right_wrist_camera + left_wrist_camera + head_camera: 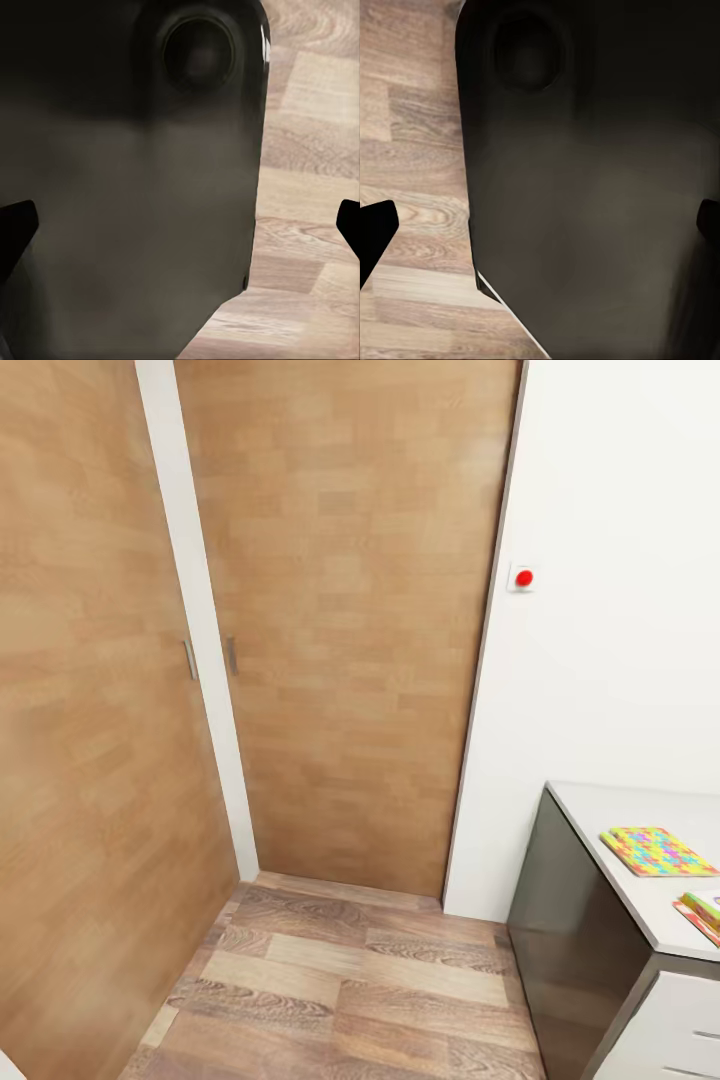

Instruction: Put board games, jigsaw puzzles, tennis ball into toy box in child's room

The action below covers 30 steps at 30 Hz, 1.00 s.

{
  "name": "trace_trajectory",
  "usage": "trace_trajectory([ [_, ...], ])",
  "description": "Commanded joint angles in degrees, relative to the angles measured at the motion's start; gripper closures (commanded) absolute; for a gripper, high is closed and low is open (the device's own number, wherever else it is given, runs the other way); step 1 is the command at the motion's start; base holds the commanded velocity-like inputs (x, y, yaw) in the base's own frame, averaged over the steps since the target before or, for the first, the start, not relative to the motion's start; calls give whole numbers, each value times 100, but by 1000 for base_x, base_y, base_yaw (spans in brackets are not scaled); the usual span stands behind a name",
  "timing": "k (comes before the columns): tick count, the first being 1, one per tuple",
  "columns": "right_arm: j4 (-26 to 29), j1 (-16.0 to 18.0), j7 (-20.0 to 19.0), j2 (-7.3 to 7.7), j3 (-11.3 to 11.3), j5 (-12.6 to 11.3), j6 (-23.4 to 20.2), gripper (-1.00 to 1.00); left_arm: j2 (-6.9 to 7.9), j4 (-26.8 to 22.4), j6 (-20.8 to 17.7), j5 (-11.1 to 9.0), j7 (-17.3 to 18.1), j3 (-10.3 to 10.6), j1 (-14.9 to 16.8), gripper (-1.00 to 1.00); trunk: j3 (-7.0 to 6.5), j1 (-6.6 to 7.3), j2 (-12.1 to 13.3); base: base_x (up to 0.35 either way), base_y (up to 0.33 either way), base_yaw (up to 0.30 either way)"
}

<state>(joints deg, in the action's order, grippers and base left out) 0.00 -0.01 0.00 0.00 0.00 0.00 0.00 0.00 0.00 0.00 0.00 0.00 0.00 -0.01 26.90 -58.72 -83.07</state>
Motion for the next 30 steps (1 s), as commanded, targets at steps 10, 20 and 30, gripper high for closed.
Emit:
trace_trajectory([
  [10, 0, 7, 9, -21, 9, -9, 25, -100, -13, 2, 9, 26, 9, 5, 10, -100, 3, 0, -1, 0, 0, 0],
  [20, 0, 9, 9, -132, 8, 4, 35, -100, -51, -3, 9, 26, 9, -26, 10, -100, 3, 0, -1, 0, 0, 0],
  [30, 0, 10, 12, -143, 9, 11, 24, -100, -53, -7, 29, 26, 9, -44, 10, -100, 3, 0, -1, 0, 0, -23],
])
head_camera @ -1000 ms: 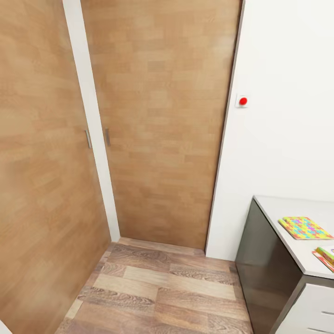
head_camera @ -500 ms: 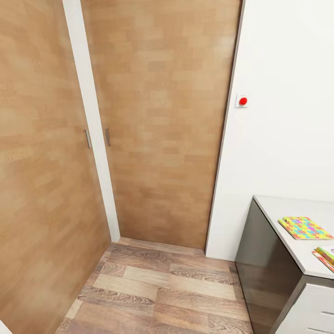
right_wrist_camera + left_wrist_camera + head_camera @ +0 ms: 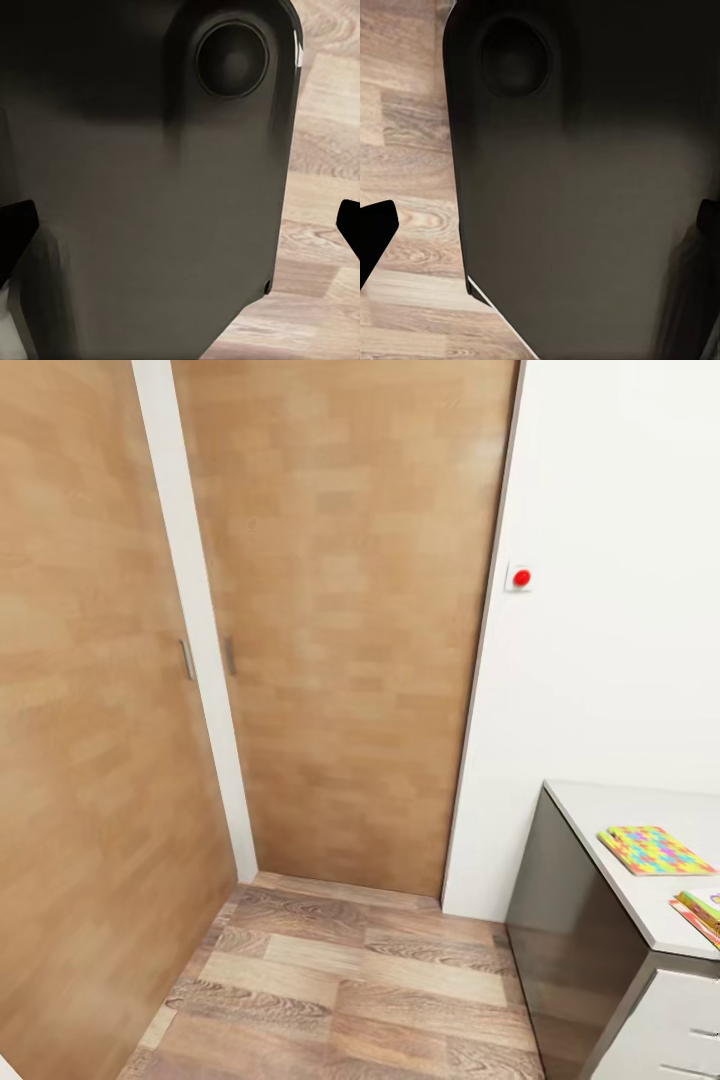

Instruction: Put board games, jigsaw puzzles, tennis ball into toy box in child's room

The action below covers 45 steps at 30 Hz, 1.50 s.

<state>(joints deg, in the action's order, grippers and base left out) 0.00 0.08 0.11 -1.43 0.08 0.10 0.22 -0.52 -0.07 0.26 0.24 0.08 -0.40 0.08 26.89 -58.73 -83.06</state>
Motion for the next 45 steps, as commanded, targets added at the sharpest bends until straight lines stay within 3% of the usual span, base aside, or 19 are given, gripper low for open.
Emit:
trace_trajectory([
  [1, 0, 1, 1, -2, 0, -3, 1, -100, 0, -1, 6, 2, 1, -4, 1, -100, 4, 0, -2, 0, 0, -167],
  [20, 0, 1, -2, 13, 1, -21, 12, -100, -8, 2, 18, -6, 1, -20, 1, -100, 8, 0, -2, 0, 0, -112],
  [45, 0, 1, -2, 19, -4, -62, 13, -100, -24, 1, 7, 2, 1, 55, 1, -100, 8, 0, -2, -64, 0, -265],
])
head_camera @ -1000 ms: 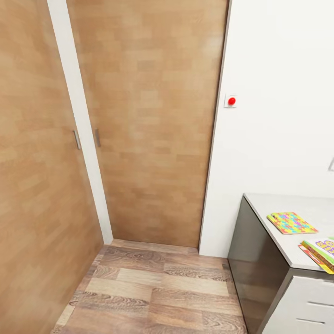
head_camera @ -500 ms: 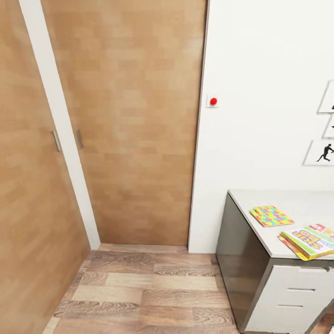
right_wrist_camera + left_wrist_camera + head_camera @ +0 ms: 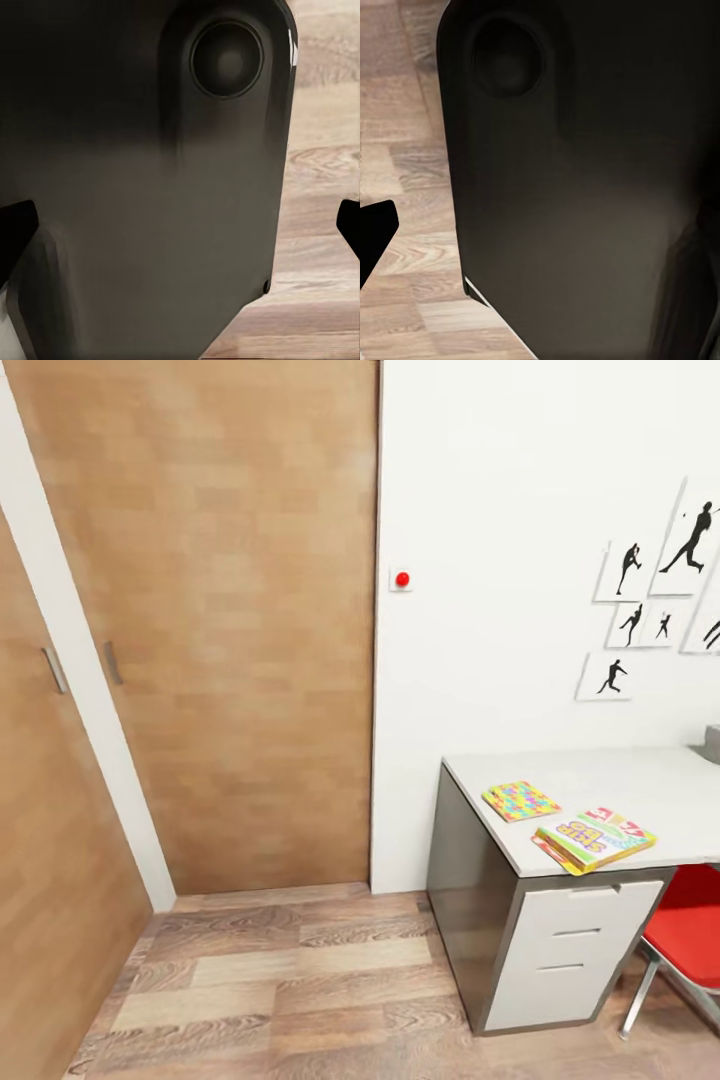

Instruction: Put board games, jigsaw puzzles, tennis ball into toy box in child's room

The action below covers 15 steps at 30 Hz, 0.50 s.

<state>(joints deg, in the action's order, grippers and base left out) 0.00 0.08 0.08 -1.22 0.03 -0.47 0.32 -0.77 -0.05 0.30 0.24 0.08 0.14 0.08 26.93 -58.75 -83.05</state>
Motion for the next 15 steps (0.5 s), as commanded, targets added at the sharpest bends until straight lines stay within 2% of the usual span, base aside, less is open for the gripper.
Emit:
trace_trajectory([
  [1, 0, 1, 1, -1, 0, -5, 3, -100, 0, -1, 4, 2, 1, 2, 1, -100, 4, 2, -3, -192, 0, -279],
  [7, 0, 1, 1, -1, -3, -11, 3, -100, -2, -4, -2, 6, 1, 3, 1, -100, 4, 2, -3, -183, 0, -279],
  [15, 0, 1, 1, 6, -3, -14, 3, -100, 4, -2, 4, 3, 1, -6, 1, -100, 4, 2, -3, -46, 0, -279],
])
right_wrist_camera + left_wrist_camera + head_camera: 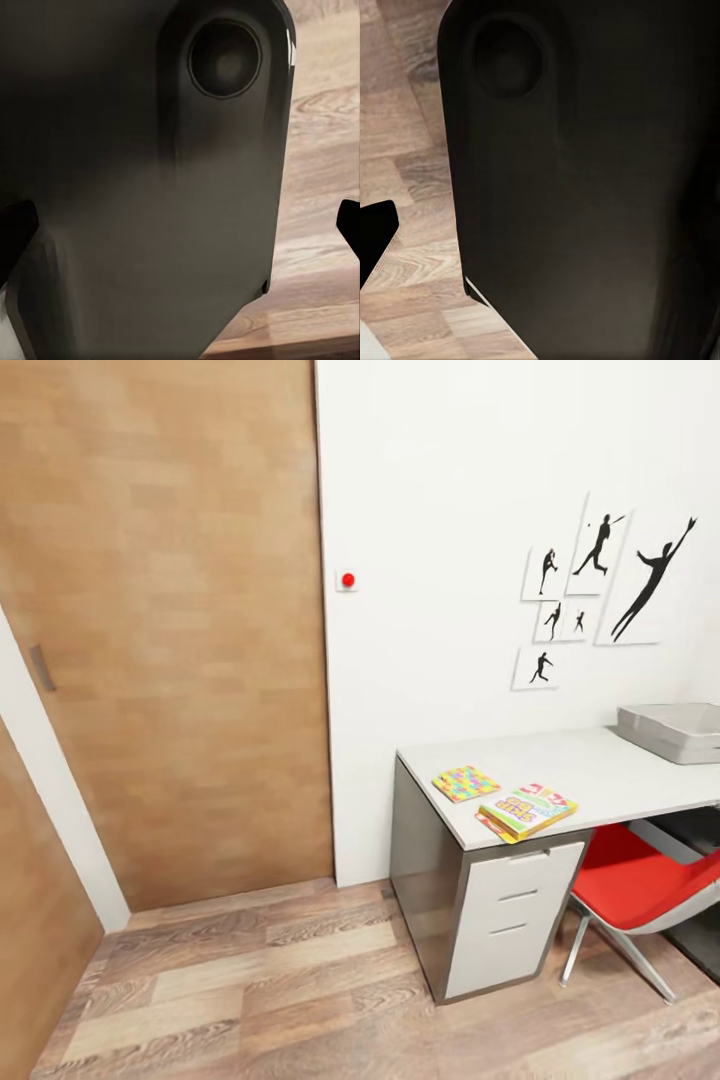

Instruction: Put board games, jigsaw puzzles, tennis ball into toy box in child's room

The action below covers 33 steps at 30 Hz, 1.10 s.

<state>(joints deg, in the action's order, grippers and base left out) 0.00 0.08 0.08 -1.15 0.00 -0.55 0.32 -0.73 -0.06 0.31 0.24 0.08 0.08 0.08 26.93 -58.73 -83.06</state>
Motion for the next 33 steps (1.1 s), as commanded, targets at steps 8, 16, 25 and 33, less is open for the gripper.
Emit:
trace_trajectory([
  [8, 0, 1, 1, 1, 0, -14, 3, -100, 6, -1, 8, 2, 1, -45, 1, -100, 4, 0, -2, -7, 0, -279],
  [16, 0, -1, 1, 1, 0, -15, 3, -100, 4, -3, 5, 2, 1, -9, 1, -100, -32, 44, 78, -1, 0, -279],
  [25, 0, -7, 1, 1, 0, -15, 3, -100, 10, -3, 5, 6, 1, 13, 1, -100, -194, 242, 439, 0, 0, -257],
  [33, 0, -7, 1, -5, -4, 0, 3, -100, 21, -3, 5, 9, 1, 24, 1, -100, -337, 418, 760, 0, 0, -65],
])
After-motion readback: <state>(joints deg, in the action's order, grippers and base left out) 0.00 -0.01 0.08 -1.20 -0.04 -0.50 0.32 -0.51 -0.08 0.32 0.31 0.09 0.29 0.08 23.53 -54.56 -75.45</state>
